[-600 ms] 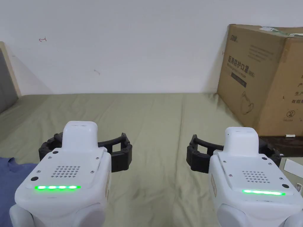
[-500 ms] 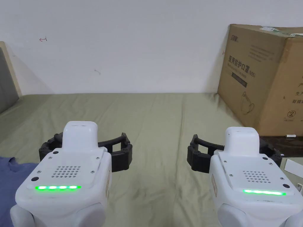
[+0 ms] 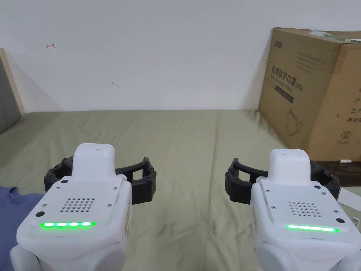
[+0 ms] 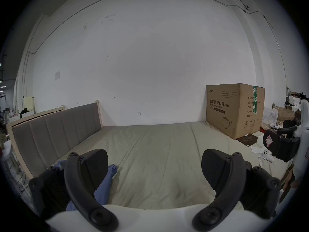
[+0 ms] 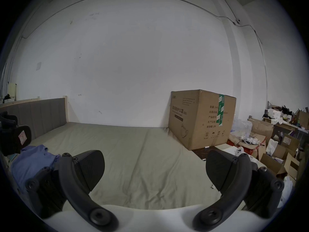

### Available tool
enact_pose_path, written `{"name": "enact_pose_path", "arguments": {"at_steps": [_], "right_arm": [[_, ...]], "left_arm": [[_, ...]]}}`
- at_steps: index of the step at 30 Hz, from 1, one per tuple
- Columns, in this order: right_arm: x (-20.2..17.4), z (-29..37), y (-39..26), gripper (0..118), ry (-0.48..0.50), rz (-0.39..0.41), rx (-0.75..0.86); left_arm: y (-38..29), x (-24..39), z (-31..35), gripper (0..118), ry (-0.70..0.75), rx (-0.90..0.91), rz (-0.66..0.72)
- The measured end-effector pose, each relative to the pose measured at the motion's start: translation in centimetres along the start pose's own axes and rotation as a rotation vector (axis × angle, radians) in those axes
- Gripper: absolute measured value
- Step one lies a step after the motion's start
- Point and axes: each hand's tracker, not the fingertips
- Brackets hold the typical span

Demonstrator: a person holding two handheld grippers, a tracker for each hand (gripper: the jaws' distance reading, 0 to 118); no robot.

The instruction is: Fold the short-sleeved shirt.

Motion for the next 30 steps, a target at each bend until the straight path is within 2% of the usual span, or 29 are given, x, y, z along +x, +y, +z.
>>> {"name": "enact_pose_path", "arguments": {"at_steps": [5, 28, 29, 30], "right_arm": [[0.23, -0.01, -0.03, 118, 0.016, -0.009, -0.007], [0.49, 0.50, -0.60, 117, 0.063, -0.036, 0.004], [0.51, 0.56, -0.57, 115, 0.066, -0.043, -0.002], [0.58, 0.70, -0.55, 112, 0.071, -0.054, -0.001]], "left_arm": [[-0.02, 0.06, 0.19, 118, 0.019, 0.014, -0.005], [-0.11, -0.28, 0.30, 118, 0.004, -0.023, 0.035], [-0.07, -0.32, 0.34, 114, -0.004, -0.025, 0.037], [-0.12, -0.32, 0.48, 104, -0.011, -0.023, 0.035]]}}
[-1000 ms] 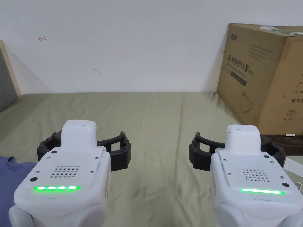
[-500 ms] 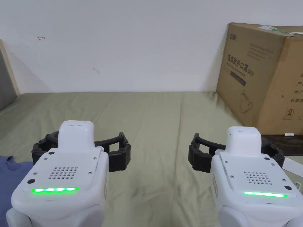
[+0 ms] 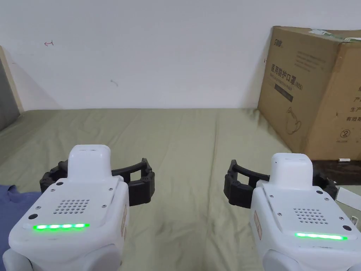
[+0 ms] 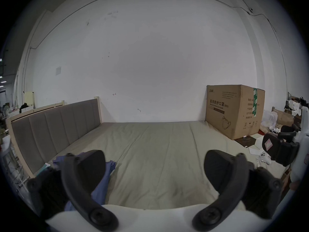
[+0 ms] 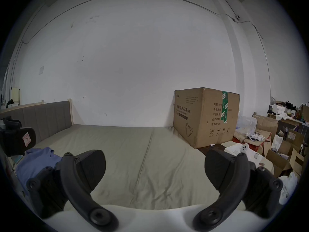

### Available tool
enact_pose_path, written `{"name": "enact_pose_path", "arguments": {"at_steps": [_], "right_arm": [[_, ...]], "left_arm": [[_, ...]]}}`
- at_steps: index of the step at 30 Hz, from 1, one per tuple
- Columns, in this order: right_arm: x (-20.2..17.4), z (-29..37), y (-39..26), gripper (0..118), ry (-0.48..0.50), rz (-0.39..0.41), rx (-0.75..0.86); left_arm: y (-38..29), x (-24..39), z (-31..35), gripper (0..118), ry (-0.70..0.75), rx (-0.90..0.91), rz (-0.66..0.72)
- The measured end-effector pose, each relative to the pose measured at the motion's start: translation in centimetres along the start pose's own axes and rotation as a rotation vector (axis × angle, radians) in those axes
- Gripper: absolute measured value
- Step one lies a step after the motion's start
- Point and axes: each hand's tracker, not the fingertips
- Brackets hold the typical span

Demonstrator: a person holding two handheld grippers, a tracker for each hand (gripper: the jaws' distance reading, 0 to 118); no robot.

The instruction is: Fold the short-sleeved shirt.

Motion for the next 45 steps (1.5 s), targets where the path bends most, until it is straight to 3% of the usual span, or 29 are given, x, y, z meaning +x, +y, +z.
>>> {"name": "enact_pose_path", "arguments": {"at_steps": [1, 2, 3, 4, 6, 9, 11, 22, 37, 45], "right_arm": [[0.0, 0.1, 0.0, 101, 0.007, -0.008, 0.003], [0.0, 0.2, 0.1, 79, 0.010, -0.008, 0.004], [-0.1, 0.3, 0.1, 45, 0.012, 0.003, 0.009], [-0.4, 0.3, 0.0, 5, -0.002, 0.023, 0.011], [-0.7, 0.3, -0.2, 4, -0.082, 0.046, 0.023], [0.0, 0.3, -0.2, 0, 0.010, -0.011, 0.004], [-0.2, 0.2, -0.3, 0, -0.031, 0.018, 0.014], [-2.0, -0.8, 0.6, 0, 0.048, -0.003, -0.008], [-18.0, -1.3, 0.8, 0, 0.579, 0.022, -0.088], [-23.0, 0.1, -0.5, 0, 0.695, 0.100, -0.120]], "left_arm": [[-0.1, 0.1, 0.3, 74, 0.002, 0.016, -0.003], [-0.2, 0.1, 0.4, 41, 0.008, 0.028, -0.008], [-0.2, 0.2, 0.4, 11, 0.012, 0.026, -0.016], [-0.2, 0.3, 0.2, 3, 0.027, 0.018, -0.024], [-0.4, 0.3, 0.1, 1, 0.025, 0.015, -0.031], [-0.4, 0.2, 0.4, 0, -0.019, 0.030, -0.022], [-0.2, 0.4, 0.2, 0, -0.023, 0.018, -0.024], [0.3, -1.9, 0.7, 0, 0.040, 0.003, -0.019], [-0.3, -15.9, 8.8, 0, 0.521, -0.050, 0.023], [-1.7, -19.6, 9.4, 0, 0.598, -0.115, 0.066]]}}
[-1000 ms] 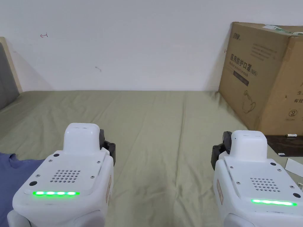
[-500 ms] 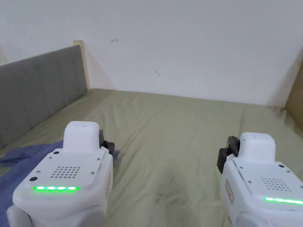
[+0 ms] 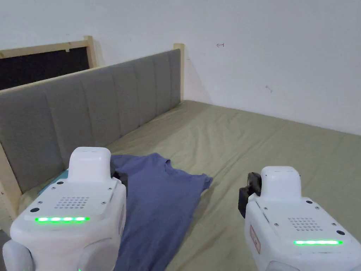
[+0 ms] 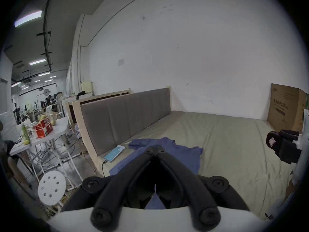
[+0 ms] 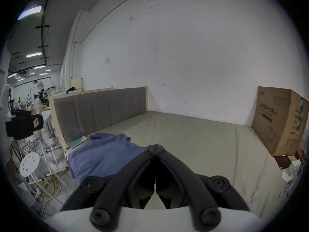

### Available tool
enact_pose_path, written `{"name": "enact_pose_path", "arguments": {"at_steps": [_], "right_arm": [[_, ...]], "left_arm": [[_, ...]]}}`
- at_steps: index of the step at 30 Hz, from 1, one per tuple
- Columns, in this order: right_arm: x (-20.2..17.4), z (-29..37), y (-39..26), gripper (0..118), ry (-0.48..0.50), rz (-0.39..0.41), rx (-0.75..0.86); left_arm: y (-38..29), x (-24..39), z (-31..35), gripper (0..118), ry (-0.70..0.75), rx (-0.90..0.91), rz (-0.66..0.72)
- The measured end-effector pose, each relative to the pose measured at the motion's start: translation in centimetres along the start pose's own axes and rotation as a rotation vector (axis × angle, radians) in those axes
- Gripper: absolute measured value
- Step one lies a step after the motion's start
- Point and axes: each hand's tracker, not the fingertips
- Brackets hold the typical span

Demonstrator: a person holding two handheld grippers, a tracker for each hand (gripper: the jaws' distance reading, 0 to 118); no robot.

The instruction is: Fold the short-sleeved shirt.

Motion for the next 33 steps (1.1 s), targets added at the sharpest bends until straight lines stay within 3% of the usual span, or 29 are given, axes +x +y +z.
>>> {"name": "enact_pose_path", "arguments": {"at_steps": [5, 8, 10, 14, 15, 17, 18, 19, 25, 31, 33], "right_arm": [[-0.6, -1.2, -0.7, 0, 0.017, -0.001, -0.037], [-0.4, -2.0, -1.3, 0, 0.018, -0.020, -0.071], [-0.2, -2.7, -1.9, 0, 0.011, -0.016, -0.096], [0.7, -4.2, -3.5, 0, -0.010, 0.002, -0.158], [1.0, -4.6, -3.8, 0, -0.018, 0.001, -0.174], [1.7, -5.5, -4.4, 0, -0.032, -0.007, -0.201], [2.1, -6.0, -4.8, 0, -0.039, -0.013, -0.217], [2.5, -6.5, -5.1, 0, -0.050, -0.022, -0.237], [4.3, -9.1, -6.8, 0, -0.082, -0.076, -0.312], [4.6, -10.3, -7.6, 0, -0.080, -0.083, -0.346], [4.5, -10.4, -7.8, 0, -0.076, -0.082, -0.349]], "left_arm": [[-1.5, 0.5, -4.8, 0, -0.073, -0.138, 0.038], [-4.5, 2.0, -12.0, 0, -0.204, -0.355, 0.061], [-6.9, 3.5, -16.3, 0, -0.189, -0.494, 0.049], [-10.6, 5.8, -21.7, 2, -0.202, -0.583, 0.034], [-11.4, 6.3, -22.7, 11, -0.198, -0.619, 0.050], [-12.6, 6.9, -24.9, 73, -0.208, -0.686, 0.053], [-13.2, 7.1, -26.0, 97, -0.198, -0.716, 0.062], [-13.8, 7.1, -26.9, 112, -0.193, -0.725, 0.066], [-15.2, 7.6, -29.9, 112, -0.160, -0.731, 0.075], [-16.1, 8.2, -30.7, 104, -0.123, -0.770, 0.044], [-15.5, 8.2, -30.6, 84, -0.126, -0.758, 0.040]]}}
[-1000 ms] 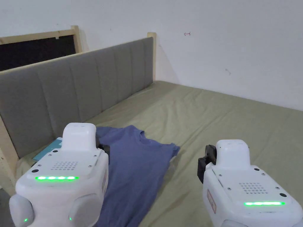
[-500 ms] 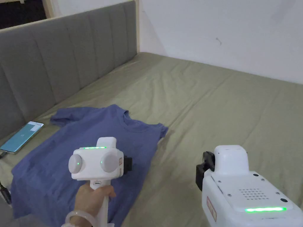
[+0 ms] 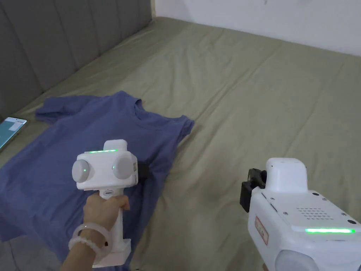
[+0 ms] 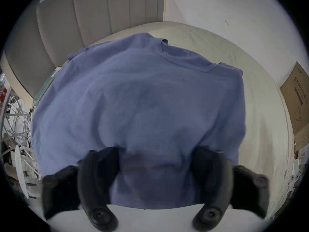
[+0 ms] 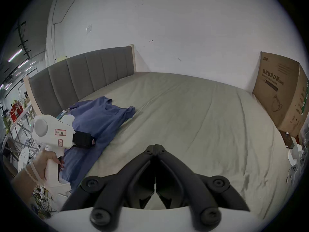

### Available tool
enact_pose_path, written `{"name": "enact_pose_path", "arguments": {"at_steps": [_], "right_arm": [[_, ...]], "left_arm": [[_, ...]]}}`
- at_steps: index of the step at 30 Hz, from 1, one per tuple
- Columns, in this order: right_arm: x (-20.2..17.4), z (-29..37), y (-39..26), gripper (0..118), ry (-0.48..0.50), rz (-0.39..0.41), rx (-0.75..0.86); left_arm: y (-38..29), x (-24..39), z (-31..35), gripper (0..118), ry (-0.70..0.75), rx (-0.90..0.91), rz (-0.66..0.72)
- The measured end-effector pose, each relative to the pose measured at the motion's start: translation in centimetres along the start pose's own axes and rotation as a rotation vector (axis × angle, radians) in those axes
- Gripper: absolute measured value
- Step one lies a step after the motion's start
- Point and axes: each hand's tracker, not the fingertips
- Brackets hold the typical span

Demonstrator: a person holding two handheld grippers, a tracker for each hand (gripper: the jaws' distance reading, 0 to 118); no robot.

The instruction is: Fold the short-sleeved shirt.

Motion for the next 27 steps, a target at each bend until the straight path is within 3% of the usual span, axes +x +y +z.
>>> {"name": "enact_pose_path", "arguments": {"at_steps": [3, 5, 6, 7, 8, 13, 18, 23, 27], "right_arm": [[-0.1, -0.1, -0.1, 0, 0.009, -0.010, -0.008], [-0.1, 0.1, -0.3, 0, 0.016, -0.018, -0.012], [-0.1, 0.1, -0.5, 0, 0.018, -0.016, -0.015], [-0.1, 0.3, -0.6, 0, 0.015, -0.011, -0.019], [-0.1, 0.5, -0.8, 0, 0.009, -0.008, -0.021], [0.9, 1.0, -1.0, 0, -0.008, -0.032, -0.034], [2.5, 2.4, -0.6, 0, -0.039, -0.051, -0.010], [5.0, 4.8, 0.0, 0, -0.067, -0.114, 0.037], [7.9, 7.8, 0.6, 0, -0.118, -0.156, 0.096]], "left_arm": [[0.4, -0.3, 0.4, 47, 0.029, 0.004, -0.021], [0.3, -1.1, 0.5, 1, 0.076, 0.041, 0.034], [0.1, -1.6, 0.5, 1, 0.116, 0.041, 0.059], [-0.1, -2.4, 0.2, 1, 0.000, 0.020, 0.142], [-0.1, -2.6, 0.1, 1, 0.003, 0.007, 0.159], [0.3, -1.9, 1.9, 1, 0.012, 0.001, 0.104], [1.9, -3.1, 5.7, 1, -0.135, 0.033, 0.225], [4.4, -0.1, 10.9, 1, -0.179, 0.122, 0.147], [5.6, 6.9, 14.2, 1, -0.267, 0.153, 0.048]]}}
